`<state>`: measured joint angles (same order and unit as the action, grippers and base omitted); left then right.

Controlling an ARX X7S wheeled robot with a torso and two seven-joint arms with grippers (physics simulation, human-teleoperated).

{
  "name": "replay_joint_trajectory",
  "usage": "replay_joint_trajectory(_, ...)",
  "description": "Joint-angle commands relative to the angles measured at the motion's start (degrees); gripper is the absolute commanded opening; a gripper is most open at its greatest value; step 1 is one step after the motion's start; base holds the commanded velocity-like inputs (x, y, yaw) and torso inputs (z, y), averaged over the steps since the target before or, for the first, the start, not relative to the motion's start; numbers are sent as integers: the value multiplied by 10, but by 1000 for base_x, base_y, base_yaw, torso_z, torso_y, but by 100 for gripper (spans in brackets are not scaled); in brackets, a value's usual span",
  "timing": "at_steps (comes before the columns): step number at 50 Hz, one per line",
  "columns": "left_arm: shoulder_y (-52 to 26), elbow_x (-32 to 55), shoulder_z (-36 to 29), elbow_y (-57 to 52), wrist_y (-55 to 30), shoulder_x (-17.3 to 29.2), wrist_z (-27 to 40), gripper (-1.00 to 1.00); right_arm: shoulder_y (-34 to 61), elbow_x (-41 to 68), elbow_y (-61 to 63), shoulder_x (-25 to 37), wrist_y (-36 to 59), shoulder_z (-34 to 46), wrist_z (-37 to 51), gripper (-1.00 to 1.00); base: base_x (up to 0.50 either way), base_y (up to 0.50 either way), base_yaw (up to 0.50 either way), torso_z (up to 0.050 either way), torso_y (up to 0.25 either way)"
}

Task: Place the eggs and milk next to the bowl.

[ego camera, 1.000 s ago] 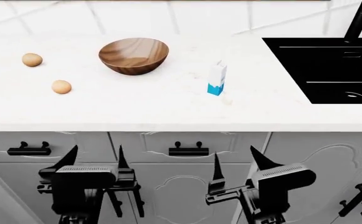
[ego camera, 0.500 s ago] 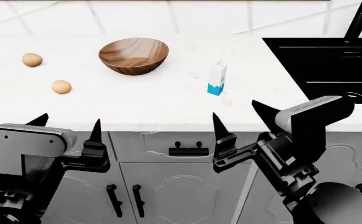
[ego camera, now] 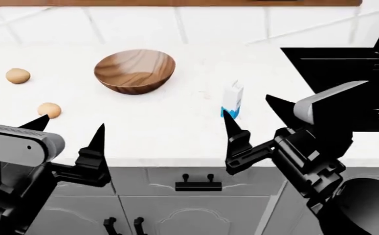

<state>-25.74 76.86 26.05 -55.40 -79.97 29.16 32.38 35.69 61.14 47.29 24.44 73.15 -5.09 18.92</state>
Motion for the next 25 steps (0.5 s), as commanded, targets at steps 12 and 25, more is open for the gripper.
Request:
replay_joint_trajectory(12,0,34,-1,3,12,13,22,100,21,35,7,16,22,-11,32,100,401,0,0,0,0)
replay_joint_trajectory(25,16,23,-8,-4,31,14,4,100,28,103,15,23,51,-38,80,100,397,0,0,0,1)
